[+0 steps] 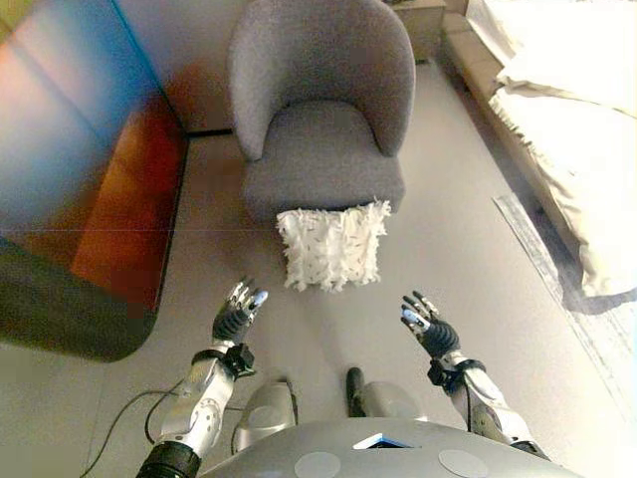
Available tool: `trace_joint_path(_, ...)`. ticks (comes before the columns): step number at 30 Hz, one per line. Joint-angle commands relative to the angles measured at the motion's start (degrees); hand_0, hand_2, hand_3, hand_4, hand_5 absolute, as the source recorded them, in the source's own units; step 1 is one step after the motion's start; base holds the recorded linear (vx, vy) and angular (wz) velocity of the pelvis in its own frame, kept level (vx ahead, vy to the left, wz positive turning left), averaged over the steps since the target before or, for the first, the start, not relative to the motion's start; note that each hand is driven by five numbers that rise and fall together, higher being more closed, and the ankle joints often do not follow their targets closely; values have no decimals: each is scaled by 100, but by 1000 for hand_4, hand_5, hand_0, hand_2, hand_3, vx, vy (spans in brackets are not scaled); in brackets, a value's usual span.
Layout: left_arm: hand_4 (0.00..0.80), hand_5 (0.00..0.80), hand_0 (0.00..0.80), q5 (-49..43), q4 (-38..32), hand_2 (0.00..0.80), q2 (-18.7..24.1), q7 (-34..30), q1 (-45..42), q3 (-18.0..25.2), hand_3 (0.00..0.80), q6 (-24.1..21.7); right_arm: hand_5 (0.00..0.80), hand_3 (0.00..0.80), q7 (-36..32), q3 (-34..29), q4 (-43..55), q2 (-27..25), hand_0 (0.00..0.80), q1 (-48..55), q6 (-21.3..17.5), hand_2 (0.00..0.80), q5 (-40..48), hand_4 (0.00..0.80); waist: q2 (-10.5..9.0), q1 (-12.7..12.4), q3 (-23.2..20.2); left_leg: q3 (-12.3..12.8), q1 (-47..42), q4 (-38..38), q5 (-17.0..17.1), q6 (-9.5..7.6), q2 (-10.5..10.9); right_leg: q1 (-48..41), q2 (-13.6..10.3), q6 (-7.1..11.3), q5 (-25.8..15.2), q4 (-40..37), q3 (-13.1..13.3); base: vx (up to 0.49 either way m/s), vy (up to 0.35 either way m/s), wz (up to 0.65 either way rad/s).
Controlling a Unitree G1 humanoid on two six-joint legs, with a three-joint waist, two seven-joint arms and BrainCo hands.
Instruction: Pick up the cushion and take it to the sofa
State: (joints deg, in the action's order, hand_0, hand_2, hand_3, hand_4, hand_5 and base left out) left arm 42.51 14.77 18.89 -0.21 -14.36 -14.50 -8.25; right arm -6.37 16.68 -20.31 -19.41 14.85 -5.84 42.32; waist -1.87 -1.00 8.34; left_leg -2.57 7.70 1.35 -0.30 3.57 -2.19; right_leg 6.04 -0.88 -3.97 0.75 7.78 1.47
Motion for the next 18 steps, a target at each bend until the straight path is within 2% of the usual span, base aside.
trace_joint_path(1, 0, 0, 0, 110, -537, 0, 72, -91, -204, 372, 0, -320, 0, 0, -246, 60, 478, -46, 0, 128, -97, 0, -39, 0, 15, -194, -27, -122, 605, -517, 1400, 55, -123, -1111, -121, 478, 75, -419, -137, 219, 55, -51)
trace_joint_path(4, 0, 0, 0, 131, -558, 0, 73, -207, -301, 474, 0, -290, 0, 0, -363, -38, 466, -30, 0, 267, -120, 0, -119, 0, 91, -168, -115, 86, 578, -627, 1310, 95, -218, -1268, -195, 490, 208, -464, -195, 205, 96, -50)
trace_joint_path(6, 0, 0, 0, 177, -566, 0, 108, -189, -331, 478, 0, -264, 0, 0, -381, -50, 474, -21, 0, 331, -154, 0, -121, 0, 129, -141, -153, 120, 557, -635, 1274, 109, -237, -1340, -192, 479, 285, -470, -178, 217, 118, -60)
trace_joint_path(8, 0, 0, 0, 266, -501, 0, 129, -179, -332, 474, 0, -273, 0, 0, -319, -41, 560, -18, 0, 358, -114, 0, -121, 0, 151, -112, -191, 192, 511, -597, 1220, 100, -234, -1432, -191, 479, 366, -464, -167, 212, 135, -61)
trace_joint_path(10, 0, 0, 0, 267, -486, 0, 171, -185, -310, 457, 0, -300, 0, 0, -312, -31, 618, -34, 0, 350, -79, 0, -122, 0, 140, -82, -219, 338, 554, -192, 1099, 38, -140, -1495, -217, 480, 417, -441, -155, 202, 182, -23)
trace_joint_path(12, 0, 0, 0, 318, -500, 0, 233, -152, -311, 452, 0, -329, 0, 0, -333, 17, 570, -40, 0, 298, -79, 0, -141, 0, 112, -95, -266, 384, 598, -6, 897, -52, -44, -1494, -291, 517, 434, -395, -174, 197, 205, 8)
trace_joint_path(15, 0, 0, 0, 297, -351, 0, 263, -54, -183, 427, 0, -478, 0, 0, -289, 147, 526, 11, 0, 58, 49, 0, -23, 0, 82, -115, -336, 334, 573, 49, 880, -200, 131, -1462, -394, 650, 473, -197, -201, 235, 237, 2)
trace_joint_path(16, 0, 0, 0, 275, -367, 0, 331, -70, -126, 470, 0, -486, 0, 0, -291, 182, 533, 67, 0, -30, 67, 0, 17, 0, 39, -133, -382, 339, 540, 119, 776, -343, 239, -1381, -500, 770, 363, 11, -215, 207, 204, 3)
trace_joint_path(18, 0, 0, 0, 182, -444, 0, 375, -62, -116, 526, 0, -431, 0, 0, -216, 230, 518, 146, 0, -124, 33, 0, -78, 0, -12, -172, -434, 418, 508, 230, 630, -511, 378, -1241, -713, 912, 84, 463, -305, 191, 224, 8)
